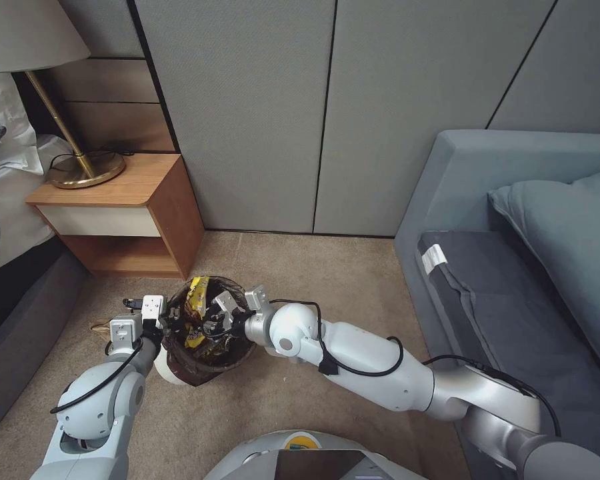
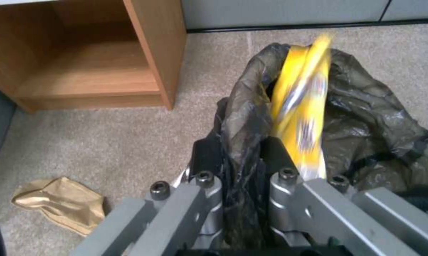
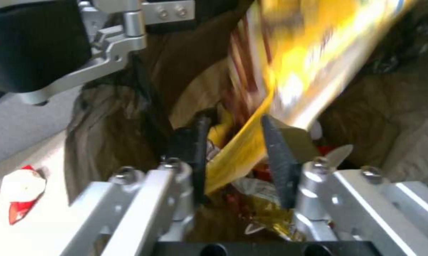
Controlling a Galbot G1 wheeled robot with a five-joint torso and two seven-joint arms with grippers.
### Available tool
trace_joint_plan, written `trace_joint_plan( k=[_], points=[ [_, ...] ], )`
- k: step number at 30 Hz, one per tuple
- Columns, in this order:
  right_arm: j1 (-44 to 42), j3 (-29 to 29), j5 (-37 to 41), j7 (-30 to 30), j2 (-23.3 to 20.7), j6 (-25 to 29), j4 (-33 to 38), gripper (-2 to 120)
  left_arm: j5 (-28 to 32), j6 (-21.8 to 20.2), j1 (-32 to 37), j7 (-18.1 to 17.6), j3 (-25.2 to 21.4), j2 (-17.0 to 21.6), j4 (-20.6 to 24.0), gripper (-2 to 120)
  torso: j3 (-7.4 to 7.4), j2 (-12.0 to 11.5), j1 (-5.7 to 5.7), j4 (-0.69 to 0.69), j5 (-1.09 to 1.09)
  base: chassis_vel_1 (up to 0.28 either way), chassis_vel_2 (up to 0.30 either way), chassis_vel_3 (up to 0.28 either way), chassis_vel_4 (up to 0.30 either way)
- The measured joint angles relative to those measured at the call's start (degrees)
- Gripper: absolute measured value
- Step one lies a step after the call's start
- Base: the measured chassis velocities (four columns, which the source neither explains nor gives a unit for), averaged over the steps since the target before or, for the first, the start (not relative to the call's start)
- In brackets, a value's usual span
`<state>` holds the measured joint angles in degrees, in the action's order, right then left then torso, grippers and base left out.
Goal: Pick up the trash bin, then pick up the garbage from the floor and place it into the trash bin.
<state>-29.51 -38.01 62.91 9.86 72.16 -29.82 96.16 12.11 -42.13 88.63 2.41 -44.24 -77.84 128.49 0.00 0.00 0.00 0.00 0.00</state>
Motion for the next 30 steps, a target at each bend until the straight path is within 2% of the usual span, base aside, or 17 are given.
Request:
trace_joint_plan(
  k=[2, 4, 5, 7, 8, 11, 12, 16, 18, 24, 27, 28, 30],
  points=[
    [0.01, 0.05, 0.00, 0.08, 0.00, -0.04, 0.00, 37, 0.00, 0.00, 0.00, 0.00, 0.04, -0.05, -0.01, 7, 0.00, 0.00, 0.00, 0.00, 0.00, 0.000, 0.000, 0.000, 0.000],
    [0.01, 0.16, -0.05, 0.28, -0.23, -0.36, 0.12, 50, 0.03, 0.00, -0.04, 0.00, 0.05, -0.06, -0.03, 7, 0.00, 0.00, 0.00, 0.00, 0.00, 0.000, 0.000, 0.000, 0.000],
    [0.01, 0.16, -0.05, 0.28, -0.23, -0.36, 0.12, 50, 0.03, 0.00, -0.04, 0.00, 0.05, -0.06, -0.03, 7, 0.00, 0.00, 0.00, 0.00, 0.00, 0.000, 0.000, 0.000, 0.000],
    [0.00, 0.34, -0.19, 0.57, -0.59, -0.55, 0.36, 61, 0.18, 0.00, -0.09, -0.02, -0.07, 0.03, -0.03, 7, 0.00, 0.00, 0.00, 0.00, 0.00, 0.000, 0.000, 0.000, 0.000],
    [0.00, 0.34, -0.19, 0.57, -0.59, -0.55, 0.36, 61, 0.18, 0.00, -0.09, -0.02, -0.07, 0.03, -0.03, 7, 0.00, 0.00, 0.00, 0.00, 0.00, 0.000, 0.000, 0.000, 0.000],
    [0.03, 0.72, -0.18, 1.08, -1.61, -0.86, 1.87, 74, 0.25, 0.00, -0.10, -0.03, -0.22, 0.13, -0.03, 7, 0.00, 0.00, 0.00, 0.00, 0.01, 0.000, 0.000, 0.000, 0.000],
    [0.03, 0.72, -0.18, 1.08, -1.61, -0.86, 1.87, 74, 0.25, 0.00, -0.10, -0.03, -0.22, 0.13, -0.03, 7, 0.00, 0.00, 0.00, 0.00, 0.01, 0.000, 0.000, 0.000, 0.000],
    [0.32, 2.27, 1.68, 2.64, -4.51, -1.40, 5.96, 93, 0.30, 0.00, -0.15, -0.10, -0.23, -0.01, -0.06, 7, 0.00, 0.00, 0.00, 0.00, 0.01, 0.000, 0.000, 0.000, 0.000],
    [0.31, 2.94, 2.34, 3.22, -5.36, -1.52, 7.16, 97, 0.37, 0.00, -0.15, -0.12, -0.24, -0.06, -0.06, 7, 0.00, 0.00, 0.00, 0.00, 0.01, 0.000, 0.000, 0.000, 0.000],
    [-1.26, 9.51, 3.62, 5.24, -9.34, -2.70, 13.03, 100, 0.62, 0.00, -0.10, -0.23, -0.44, -0.11, 0.42, 7, 0.00, 0.00, 0.00, 0.00, 0.01, 0.000, 0.000, 0.000, 0.000],
    [-4.39, 16.73, 3.50, 6.68, -12.83, -3.49, 17.87, 100, 0.78, 0.00, -0.04, -0.32, -0.60, -0.12, 0.80, 7, 0.00, 0.00, 0.00, -0.01, 0.02, 0.000, 0.000, 0.000, 0.000],
    [-4.39, 16.73, 3.50, 6.68, -12.83, -3.49, 17.87, 100, 0.78, 0.00, -0.04, -0.32, -0.60, -0.12, 0.80, 7, 0.00, 0.00, 0.00, -0.01, 0.02, 0.000, 0.000, 0.000, 0.000],
    [-7.37, 21.08, 1.25, 7.24, -15.54, -3.00, 21.29, 100, 0.87, 0.00, -0.04, -0.42, -0.62, -0.11, 0.92, 7, 0.00, 0.00, 0.00, -0.01, 0.02, 0.000, 0.000, 0.000, 0.000]
  ],
)
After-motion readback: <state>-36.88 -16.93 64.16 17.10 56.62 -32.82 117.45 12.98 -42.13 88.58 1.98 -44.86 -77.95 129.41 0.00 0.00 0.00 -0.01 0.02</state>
